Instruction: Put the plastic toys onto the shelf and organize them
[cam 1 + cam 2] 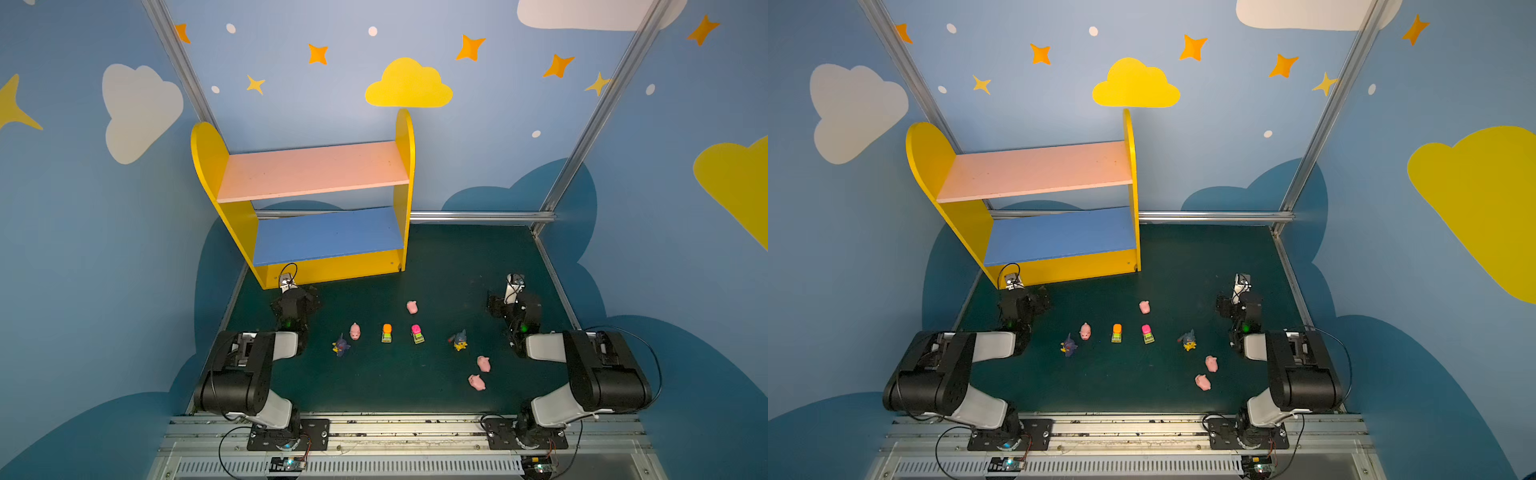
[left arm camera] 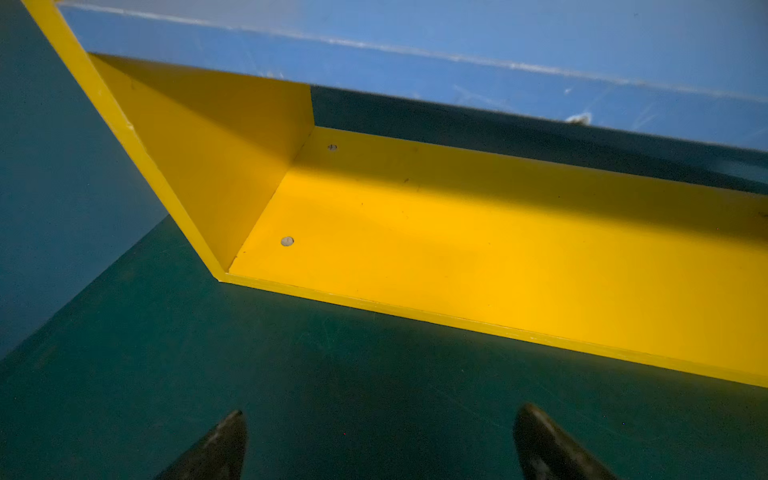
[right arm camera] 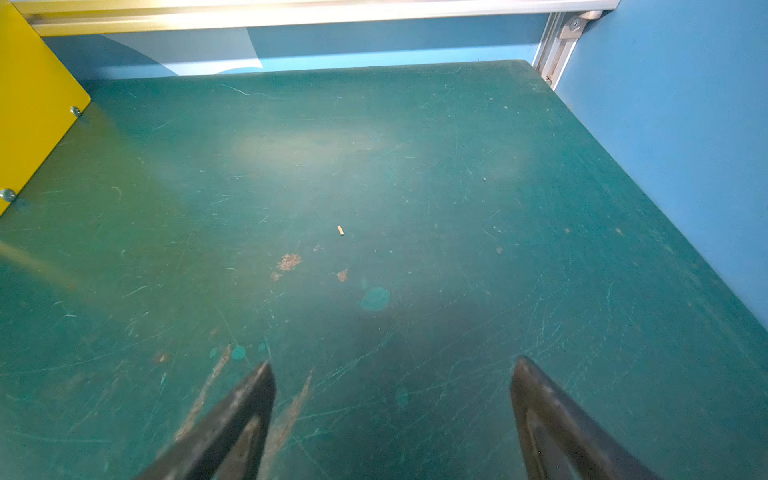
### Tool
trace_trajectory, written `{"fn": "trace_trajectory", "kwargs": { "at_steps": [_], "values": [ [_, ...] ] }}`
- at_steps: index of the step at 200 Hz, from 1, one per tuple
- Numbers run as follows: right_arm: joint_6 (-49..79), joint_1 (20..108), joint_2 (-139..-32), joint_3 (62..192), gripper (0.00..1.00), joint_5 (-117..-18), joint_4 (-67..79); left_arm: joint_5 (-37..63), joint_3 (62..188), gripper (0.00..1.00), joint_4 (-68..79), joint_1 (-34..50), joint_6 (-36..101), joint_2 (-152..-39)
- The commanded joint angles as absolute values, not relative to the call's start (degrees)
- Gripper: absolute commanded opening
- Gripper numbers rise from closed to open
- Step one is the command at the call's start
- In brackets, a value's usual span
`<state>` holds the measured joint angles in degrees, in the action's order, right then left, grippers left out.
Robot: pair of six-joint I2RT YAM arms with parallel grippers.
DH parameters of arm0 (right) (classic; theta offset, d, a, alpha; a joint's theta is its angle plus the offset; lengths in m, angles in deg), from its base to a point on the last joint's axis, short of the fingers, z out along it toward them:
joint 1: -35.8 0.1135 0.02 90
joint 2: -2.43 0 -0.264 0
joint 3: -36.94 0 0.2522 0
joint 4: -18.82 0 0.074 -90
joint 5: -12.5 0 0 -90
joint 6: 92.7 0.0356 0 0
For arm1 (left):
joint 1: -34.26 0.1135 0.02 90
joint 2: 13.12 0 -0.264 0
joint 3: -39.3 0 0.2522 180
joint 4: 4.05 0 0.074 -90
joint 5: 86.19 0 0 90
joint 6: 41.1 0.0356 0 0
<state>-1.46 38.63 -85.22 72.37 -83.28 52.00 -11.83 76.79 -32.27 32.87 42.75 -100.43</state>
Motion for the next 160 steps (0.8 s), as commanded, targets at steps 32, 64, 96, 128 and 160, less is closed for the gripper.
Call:
{"fn": "trace_trajectory", "kwargs": {
  "at_steps": [32, 64, 96, 128, 160],
  "values": [
    [-1.5, 38.9, -84.6, 72.9, 0.87, -83.0, 53.0, -11.7, 76.8, 1.0, -33.4, 32.9, 43.3, -100.1],
    [-1.5, 38.9, -84.6, 72.9, 0.87, -82.9, 53.1, -11.4, 76.9, 1.0, -33.4, 33.3, 43.1, -100.1],
    [-1.5, 38.9, -84.6, 72.9, 0.87, -82.9, 53.1, -11.4, 77.0, 1.0, -33.2, 33.2, 43.1, -100.1],
    [-1.5, 38.9, -84.6, 73.0, 0.87, -82.9, 53.0, -11.3, 77.0, 1.0, -33.2, 33.3, 43.1, -100.1],
    [-1.5, 38.8, -84.6, 73.0, 0.87, -82.9, 53.0, -11.3, 76.9, 1.0, -33.3, 33.3, 43.1, -100.1]
  ]
}}
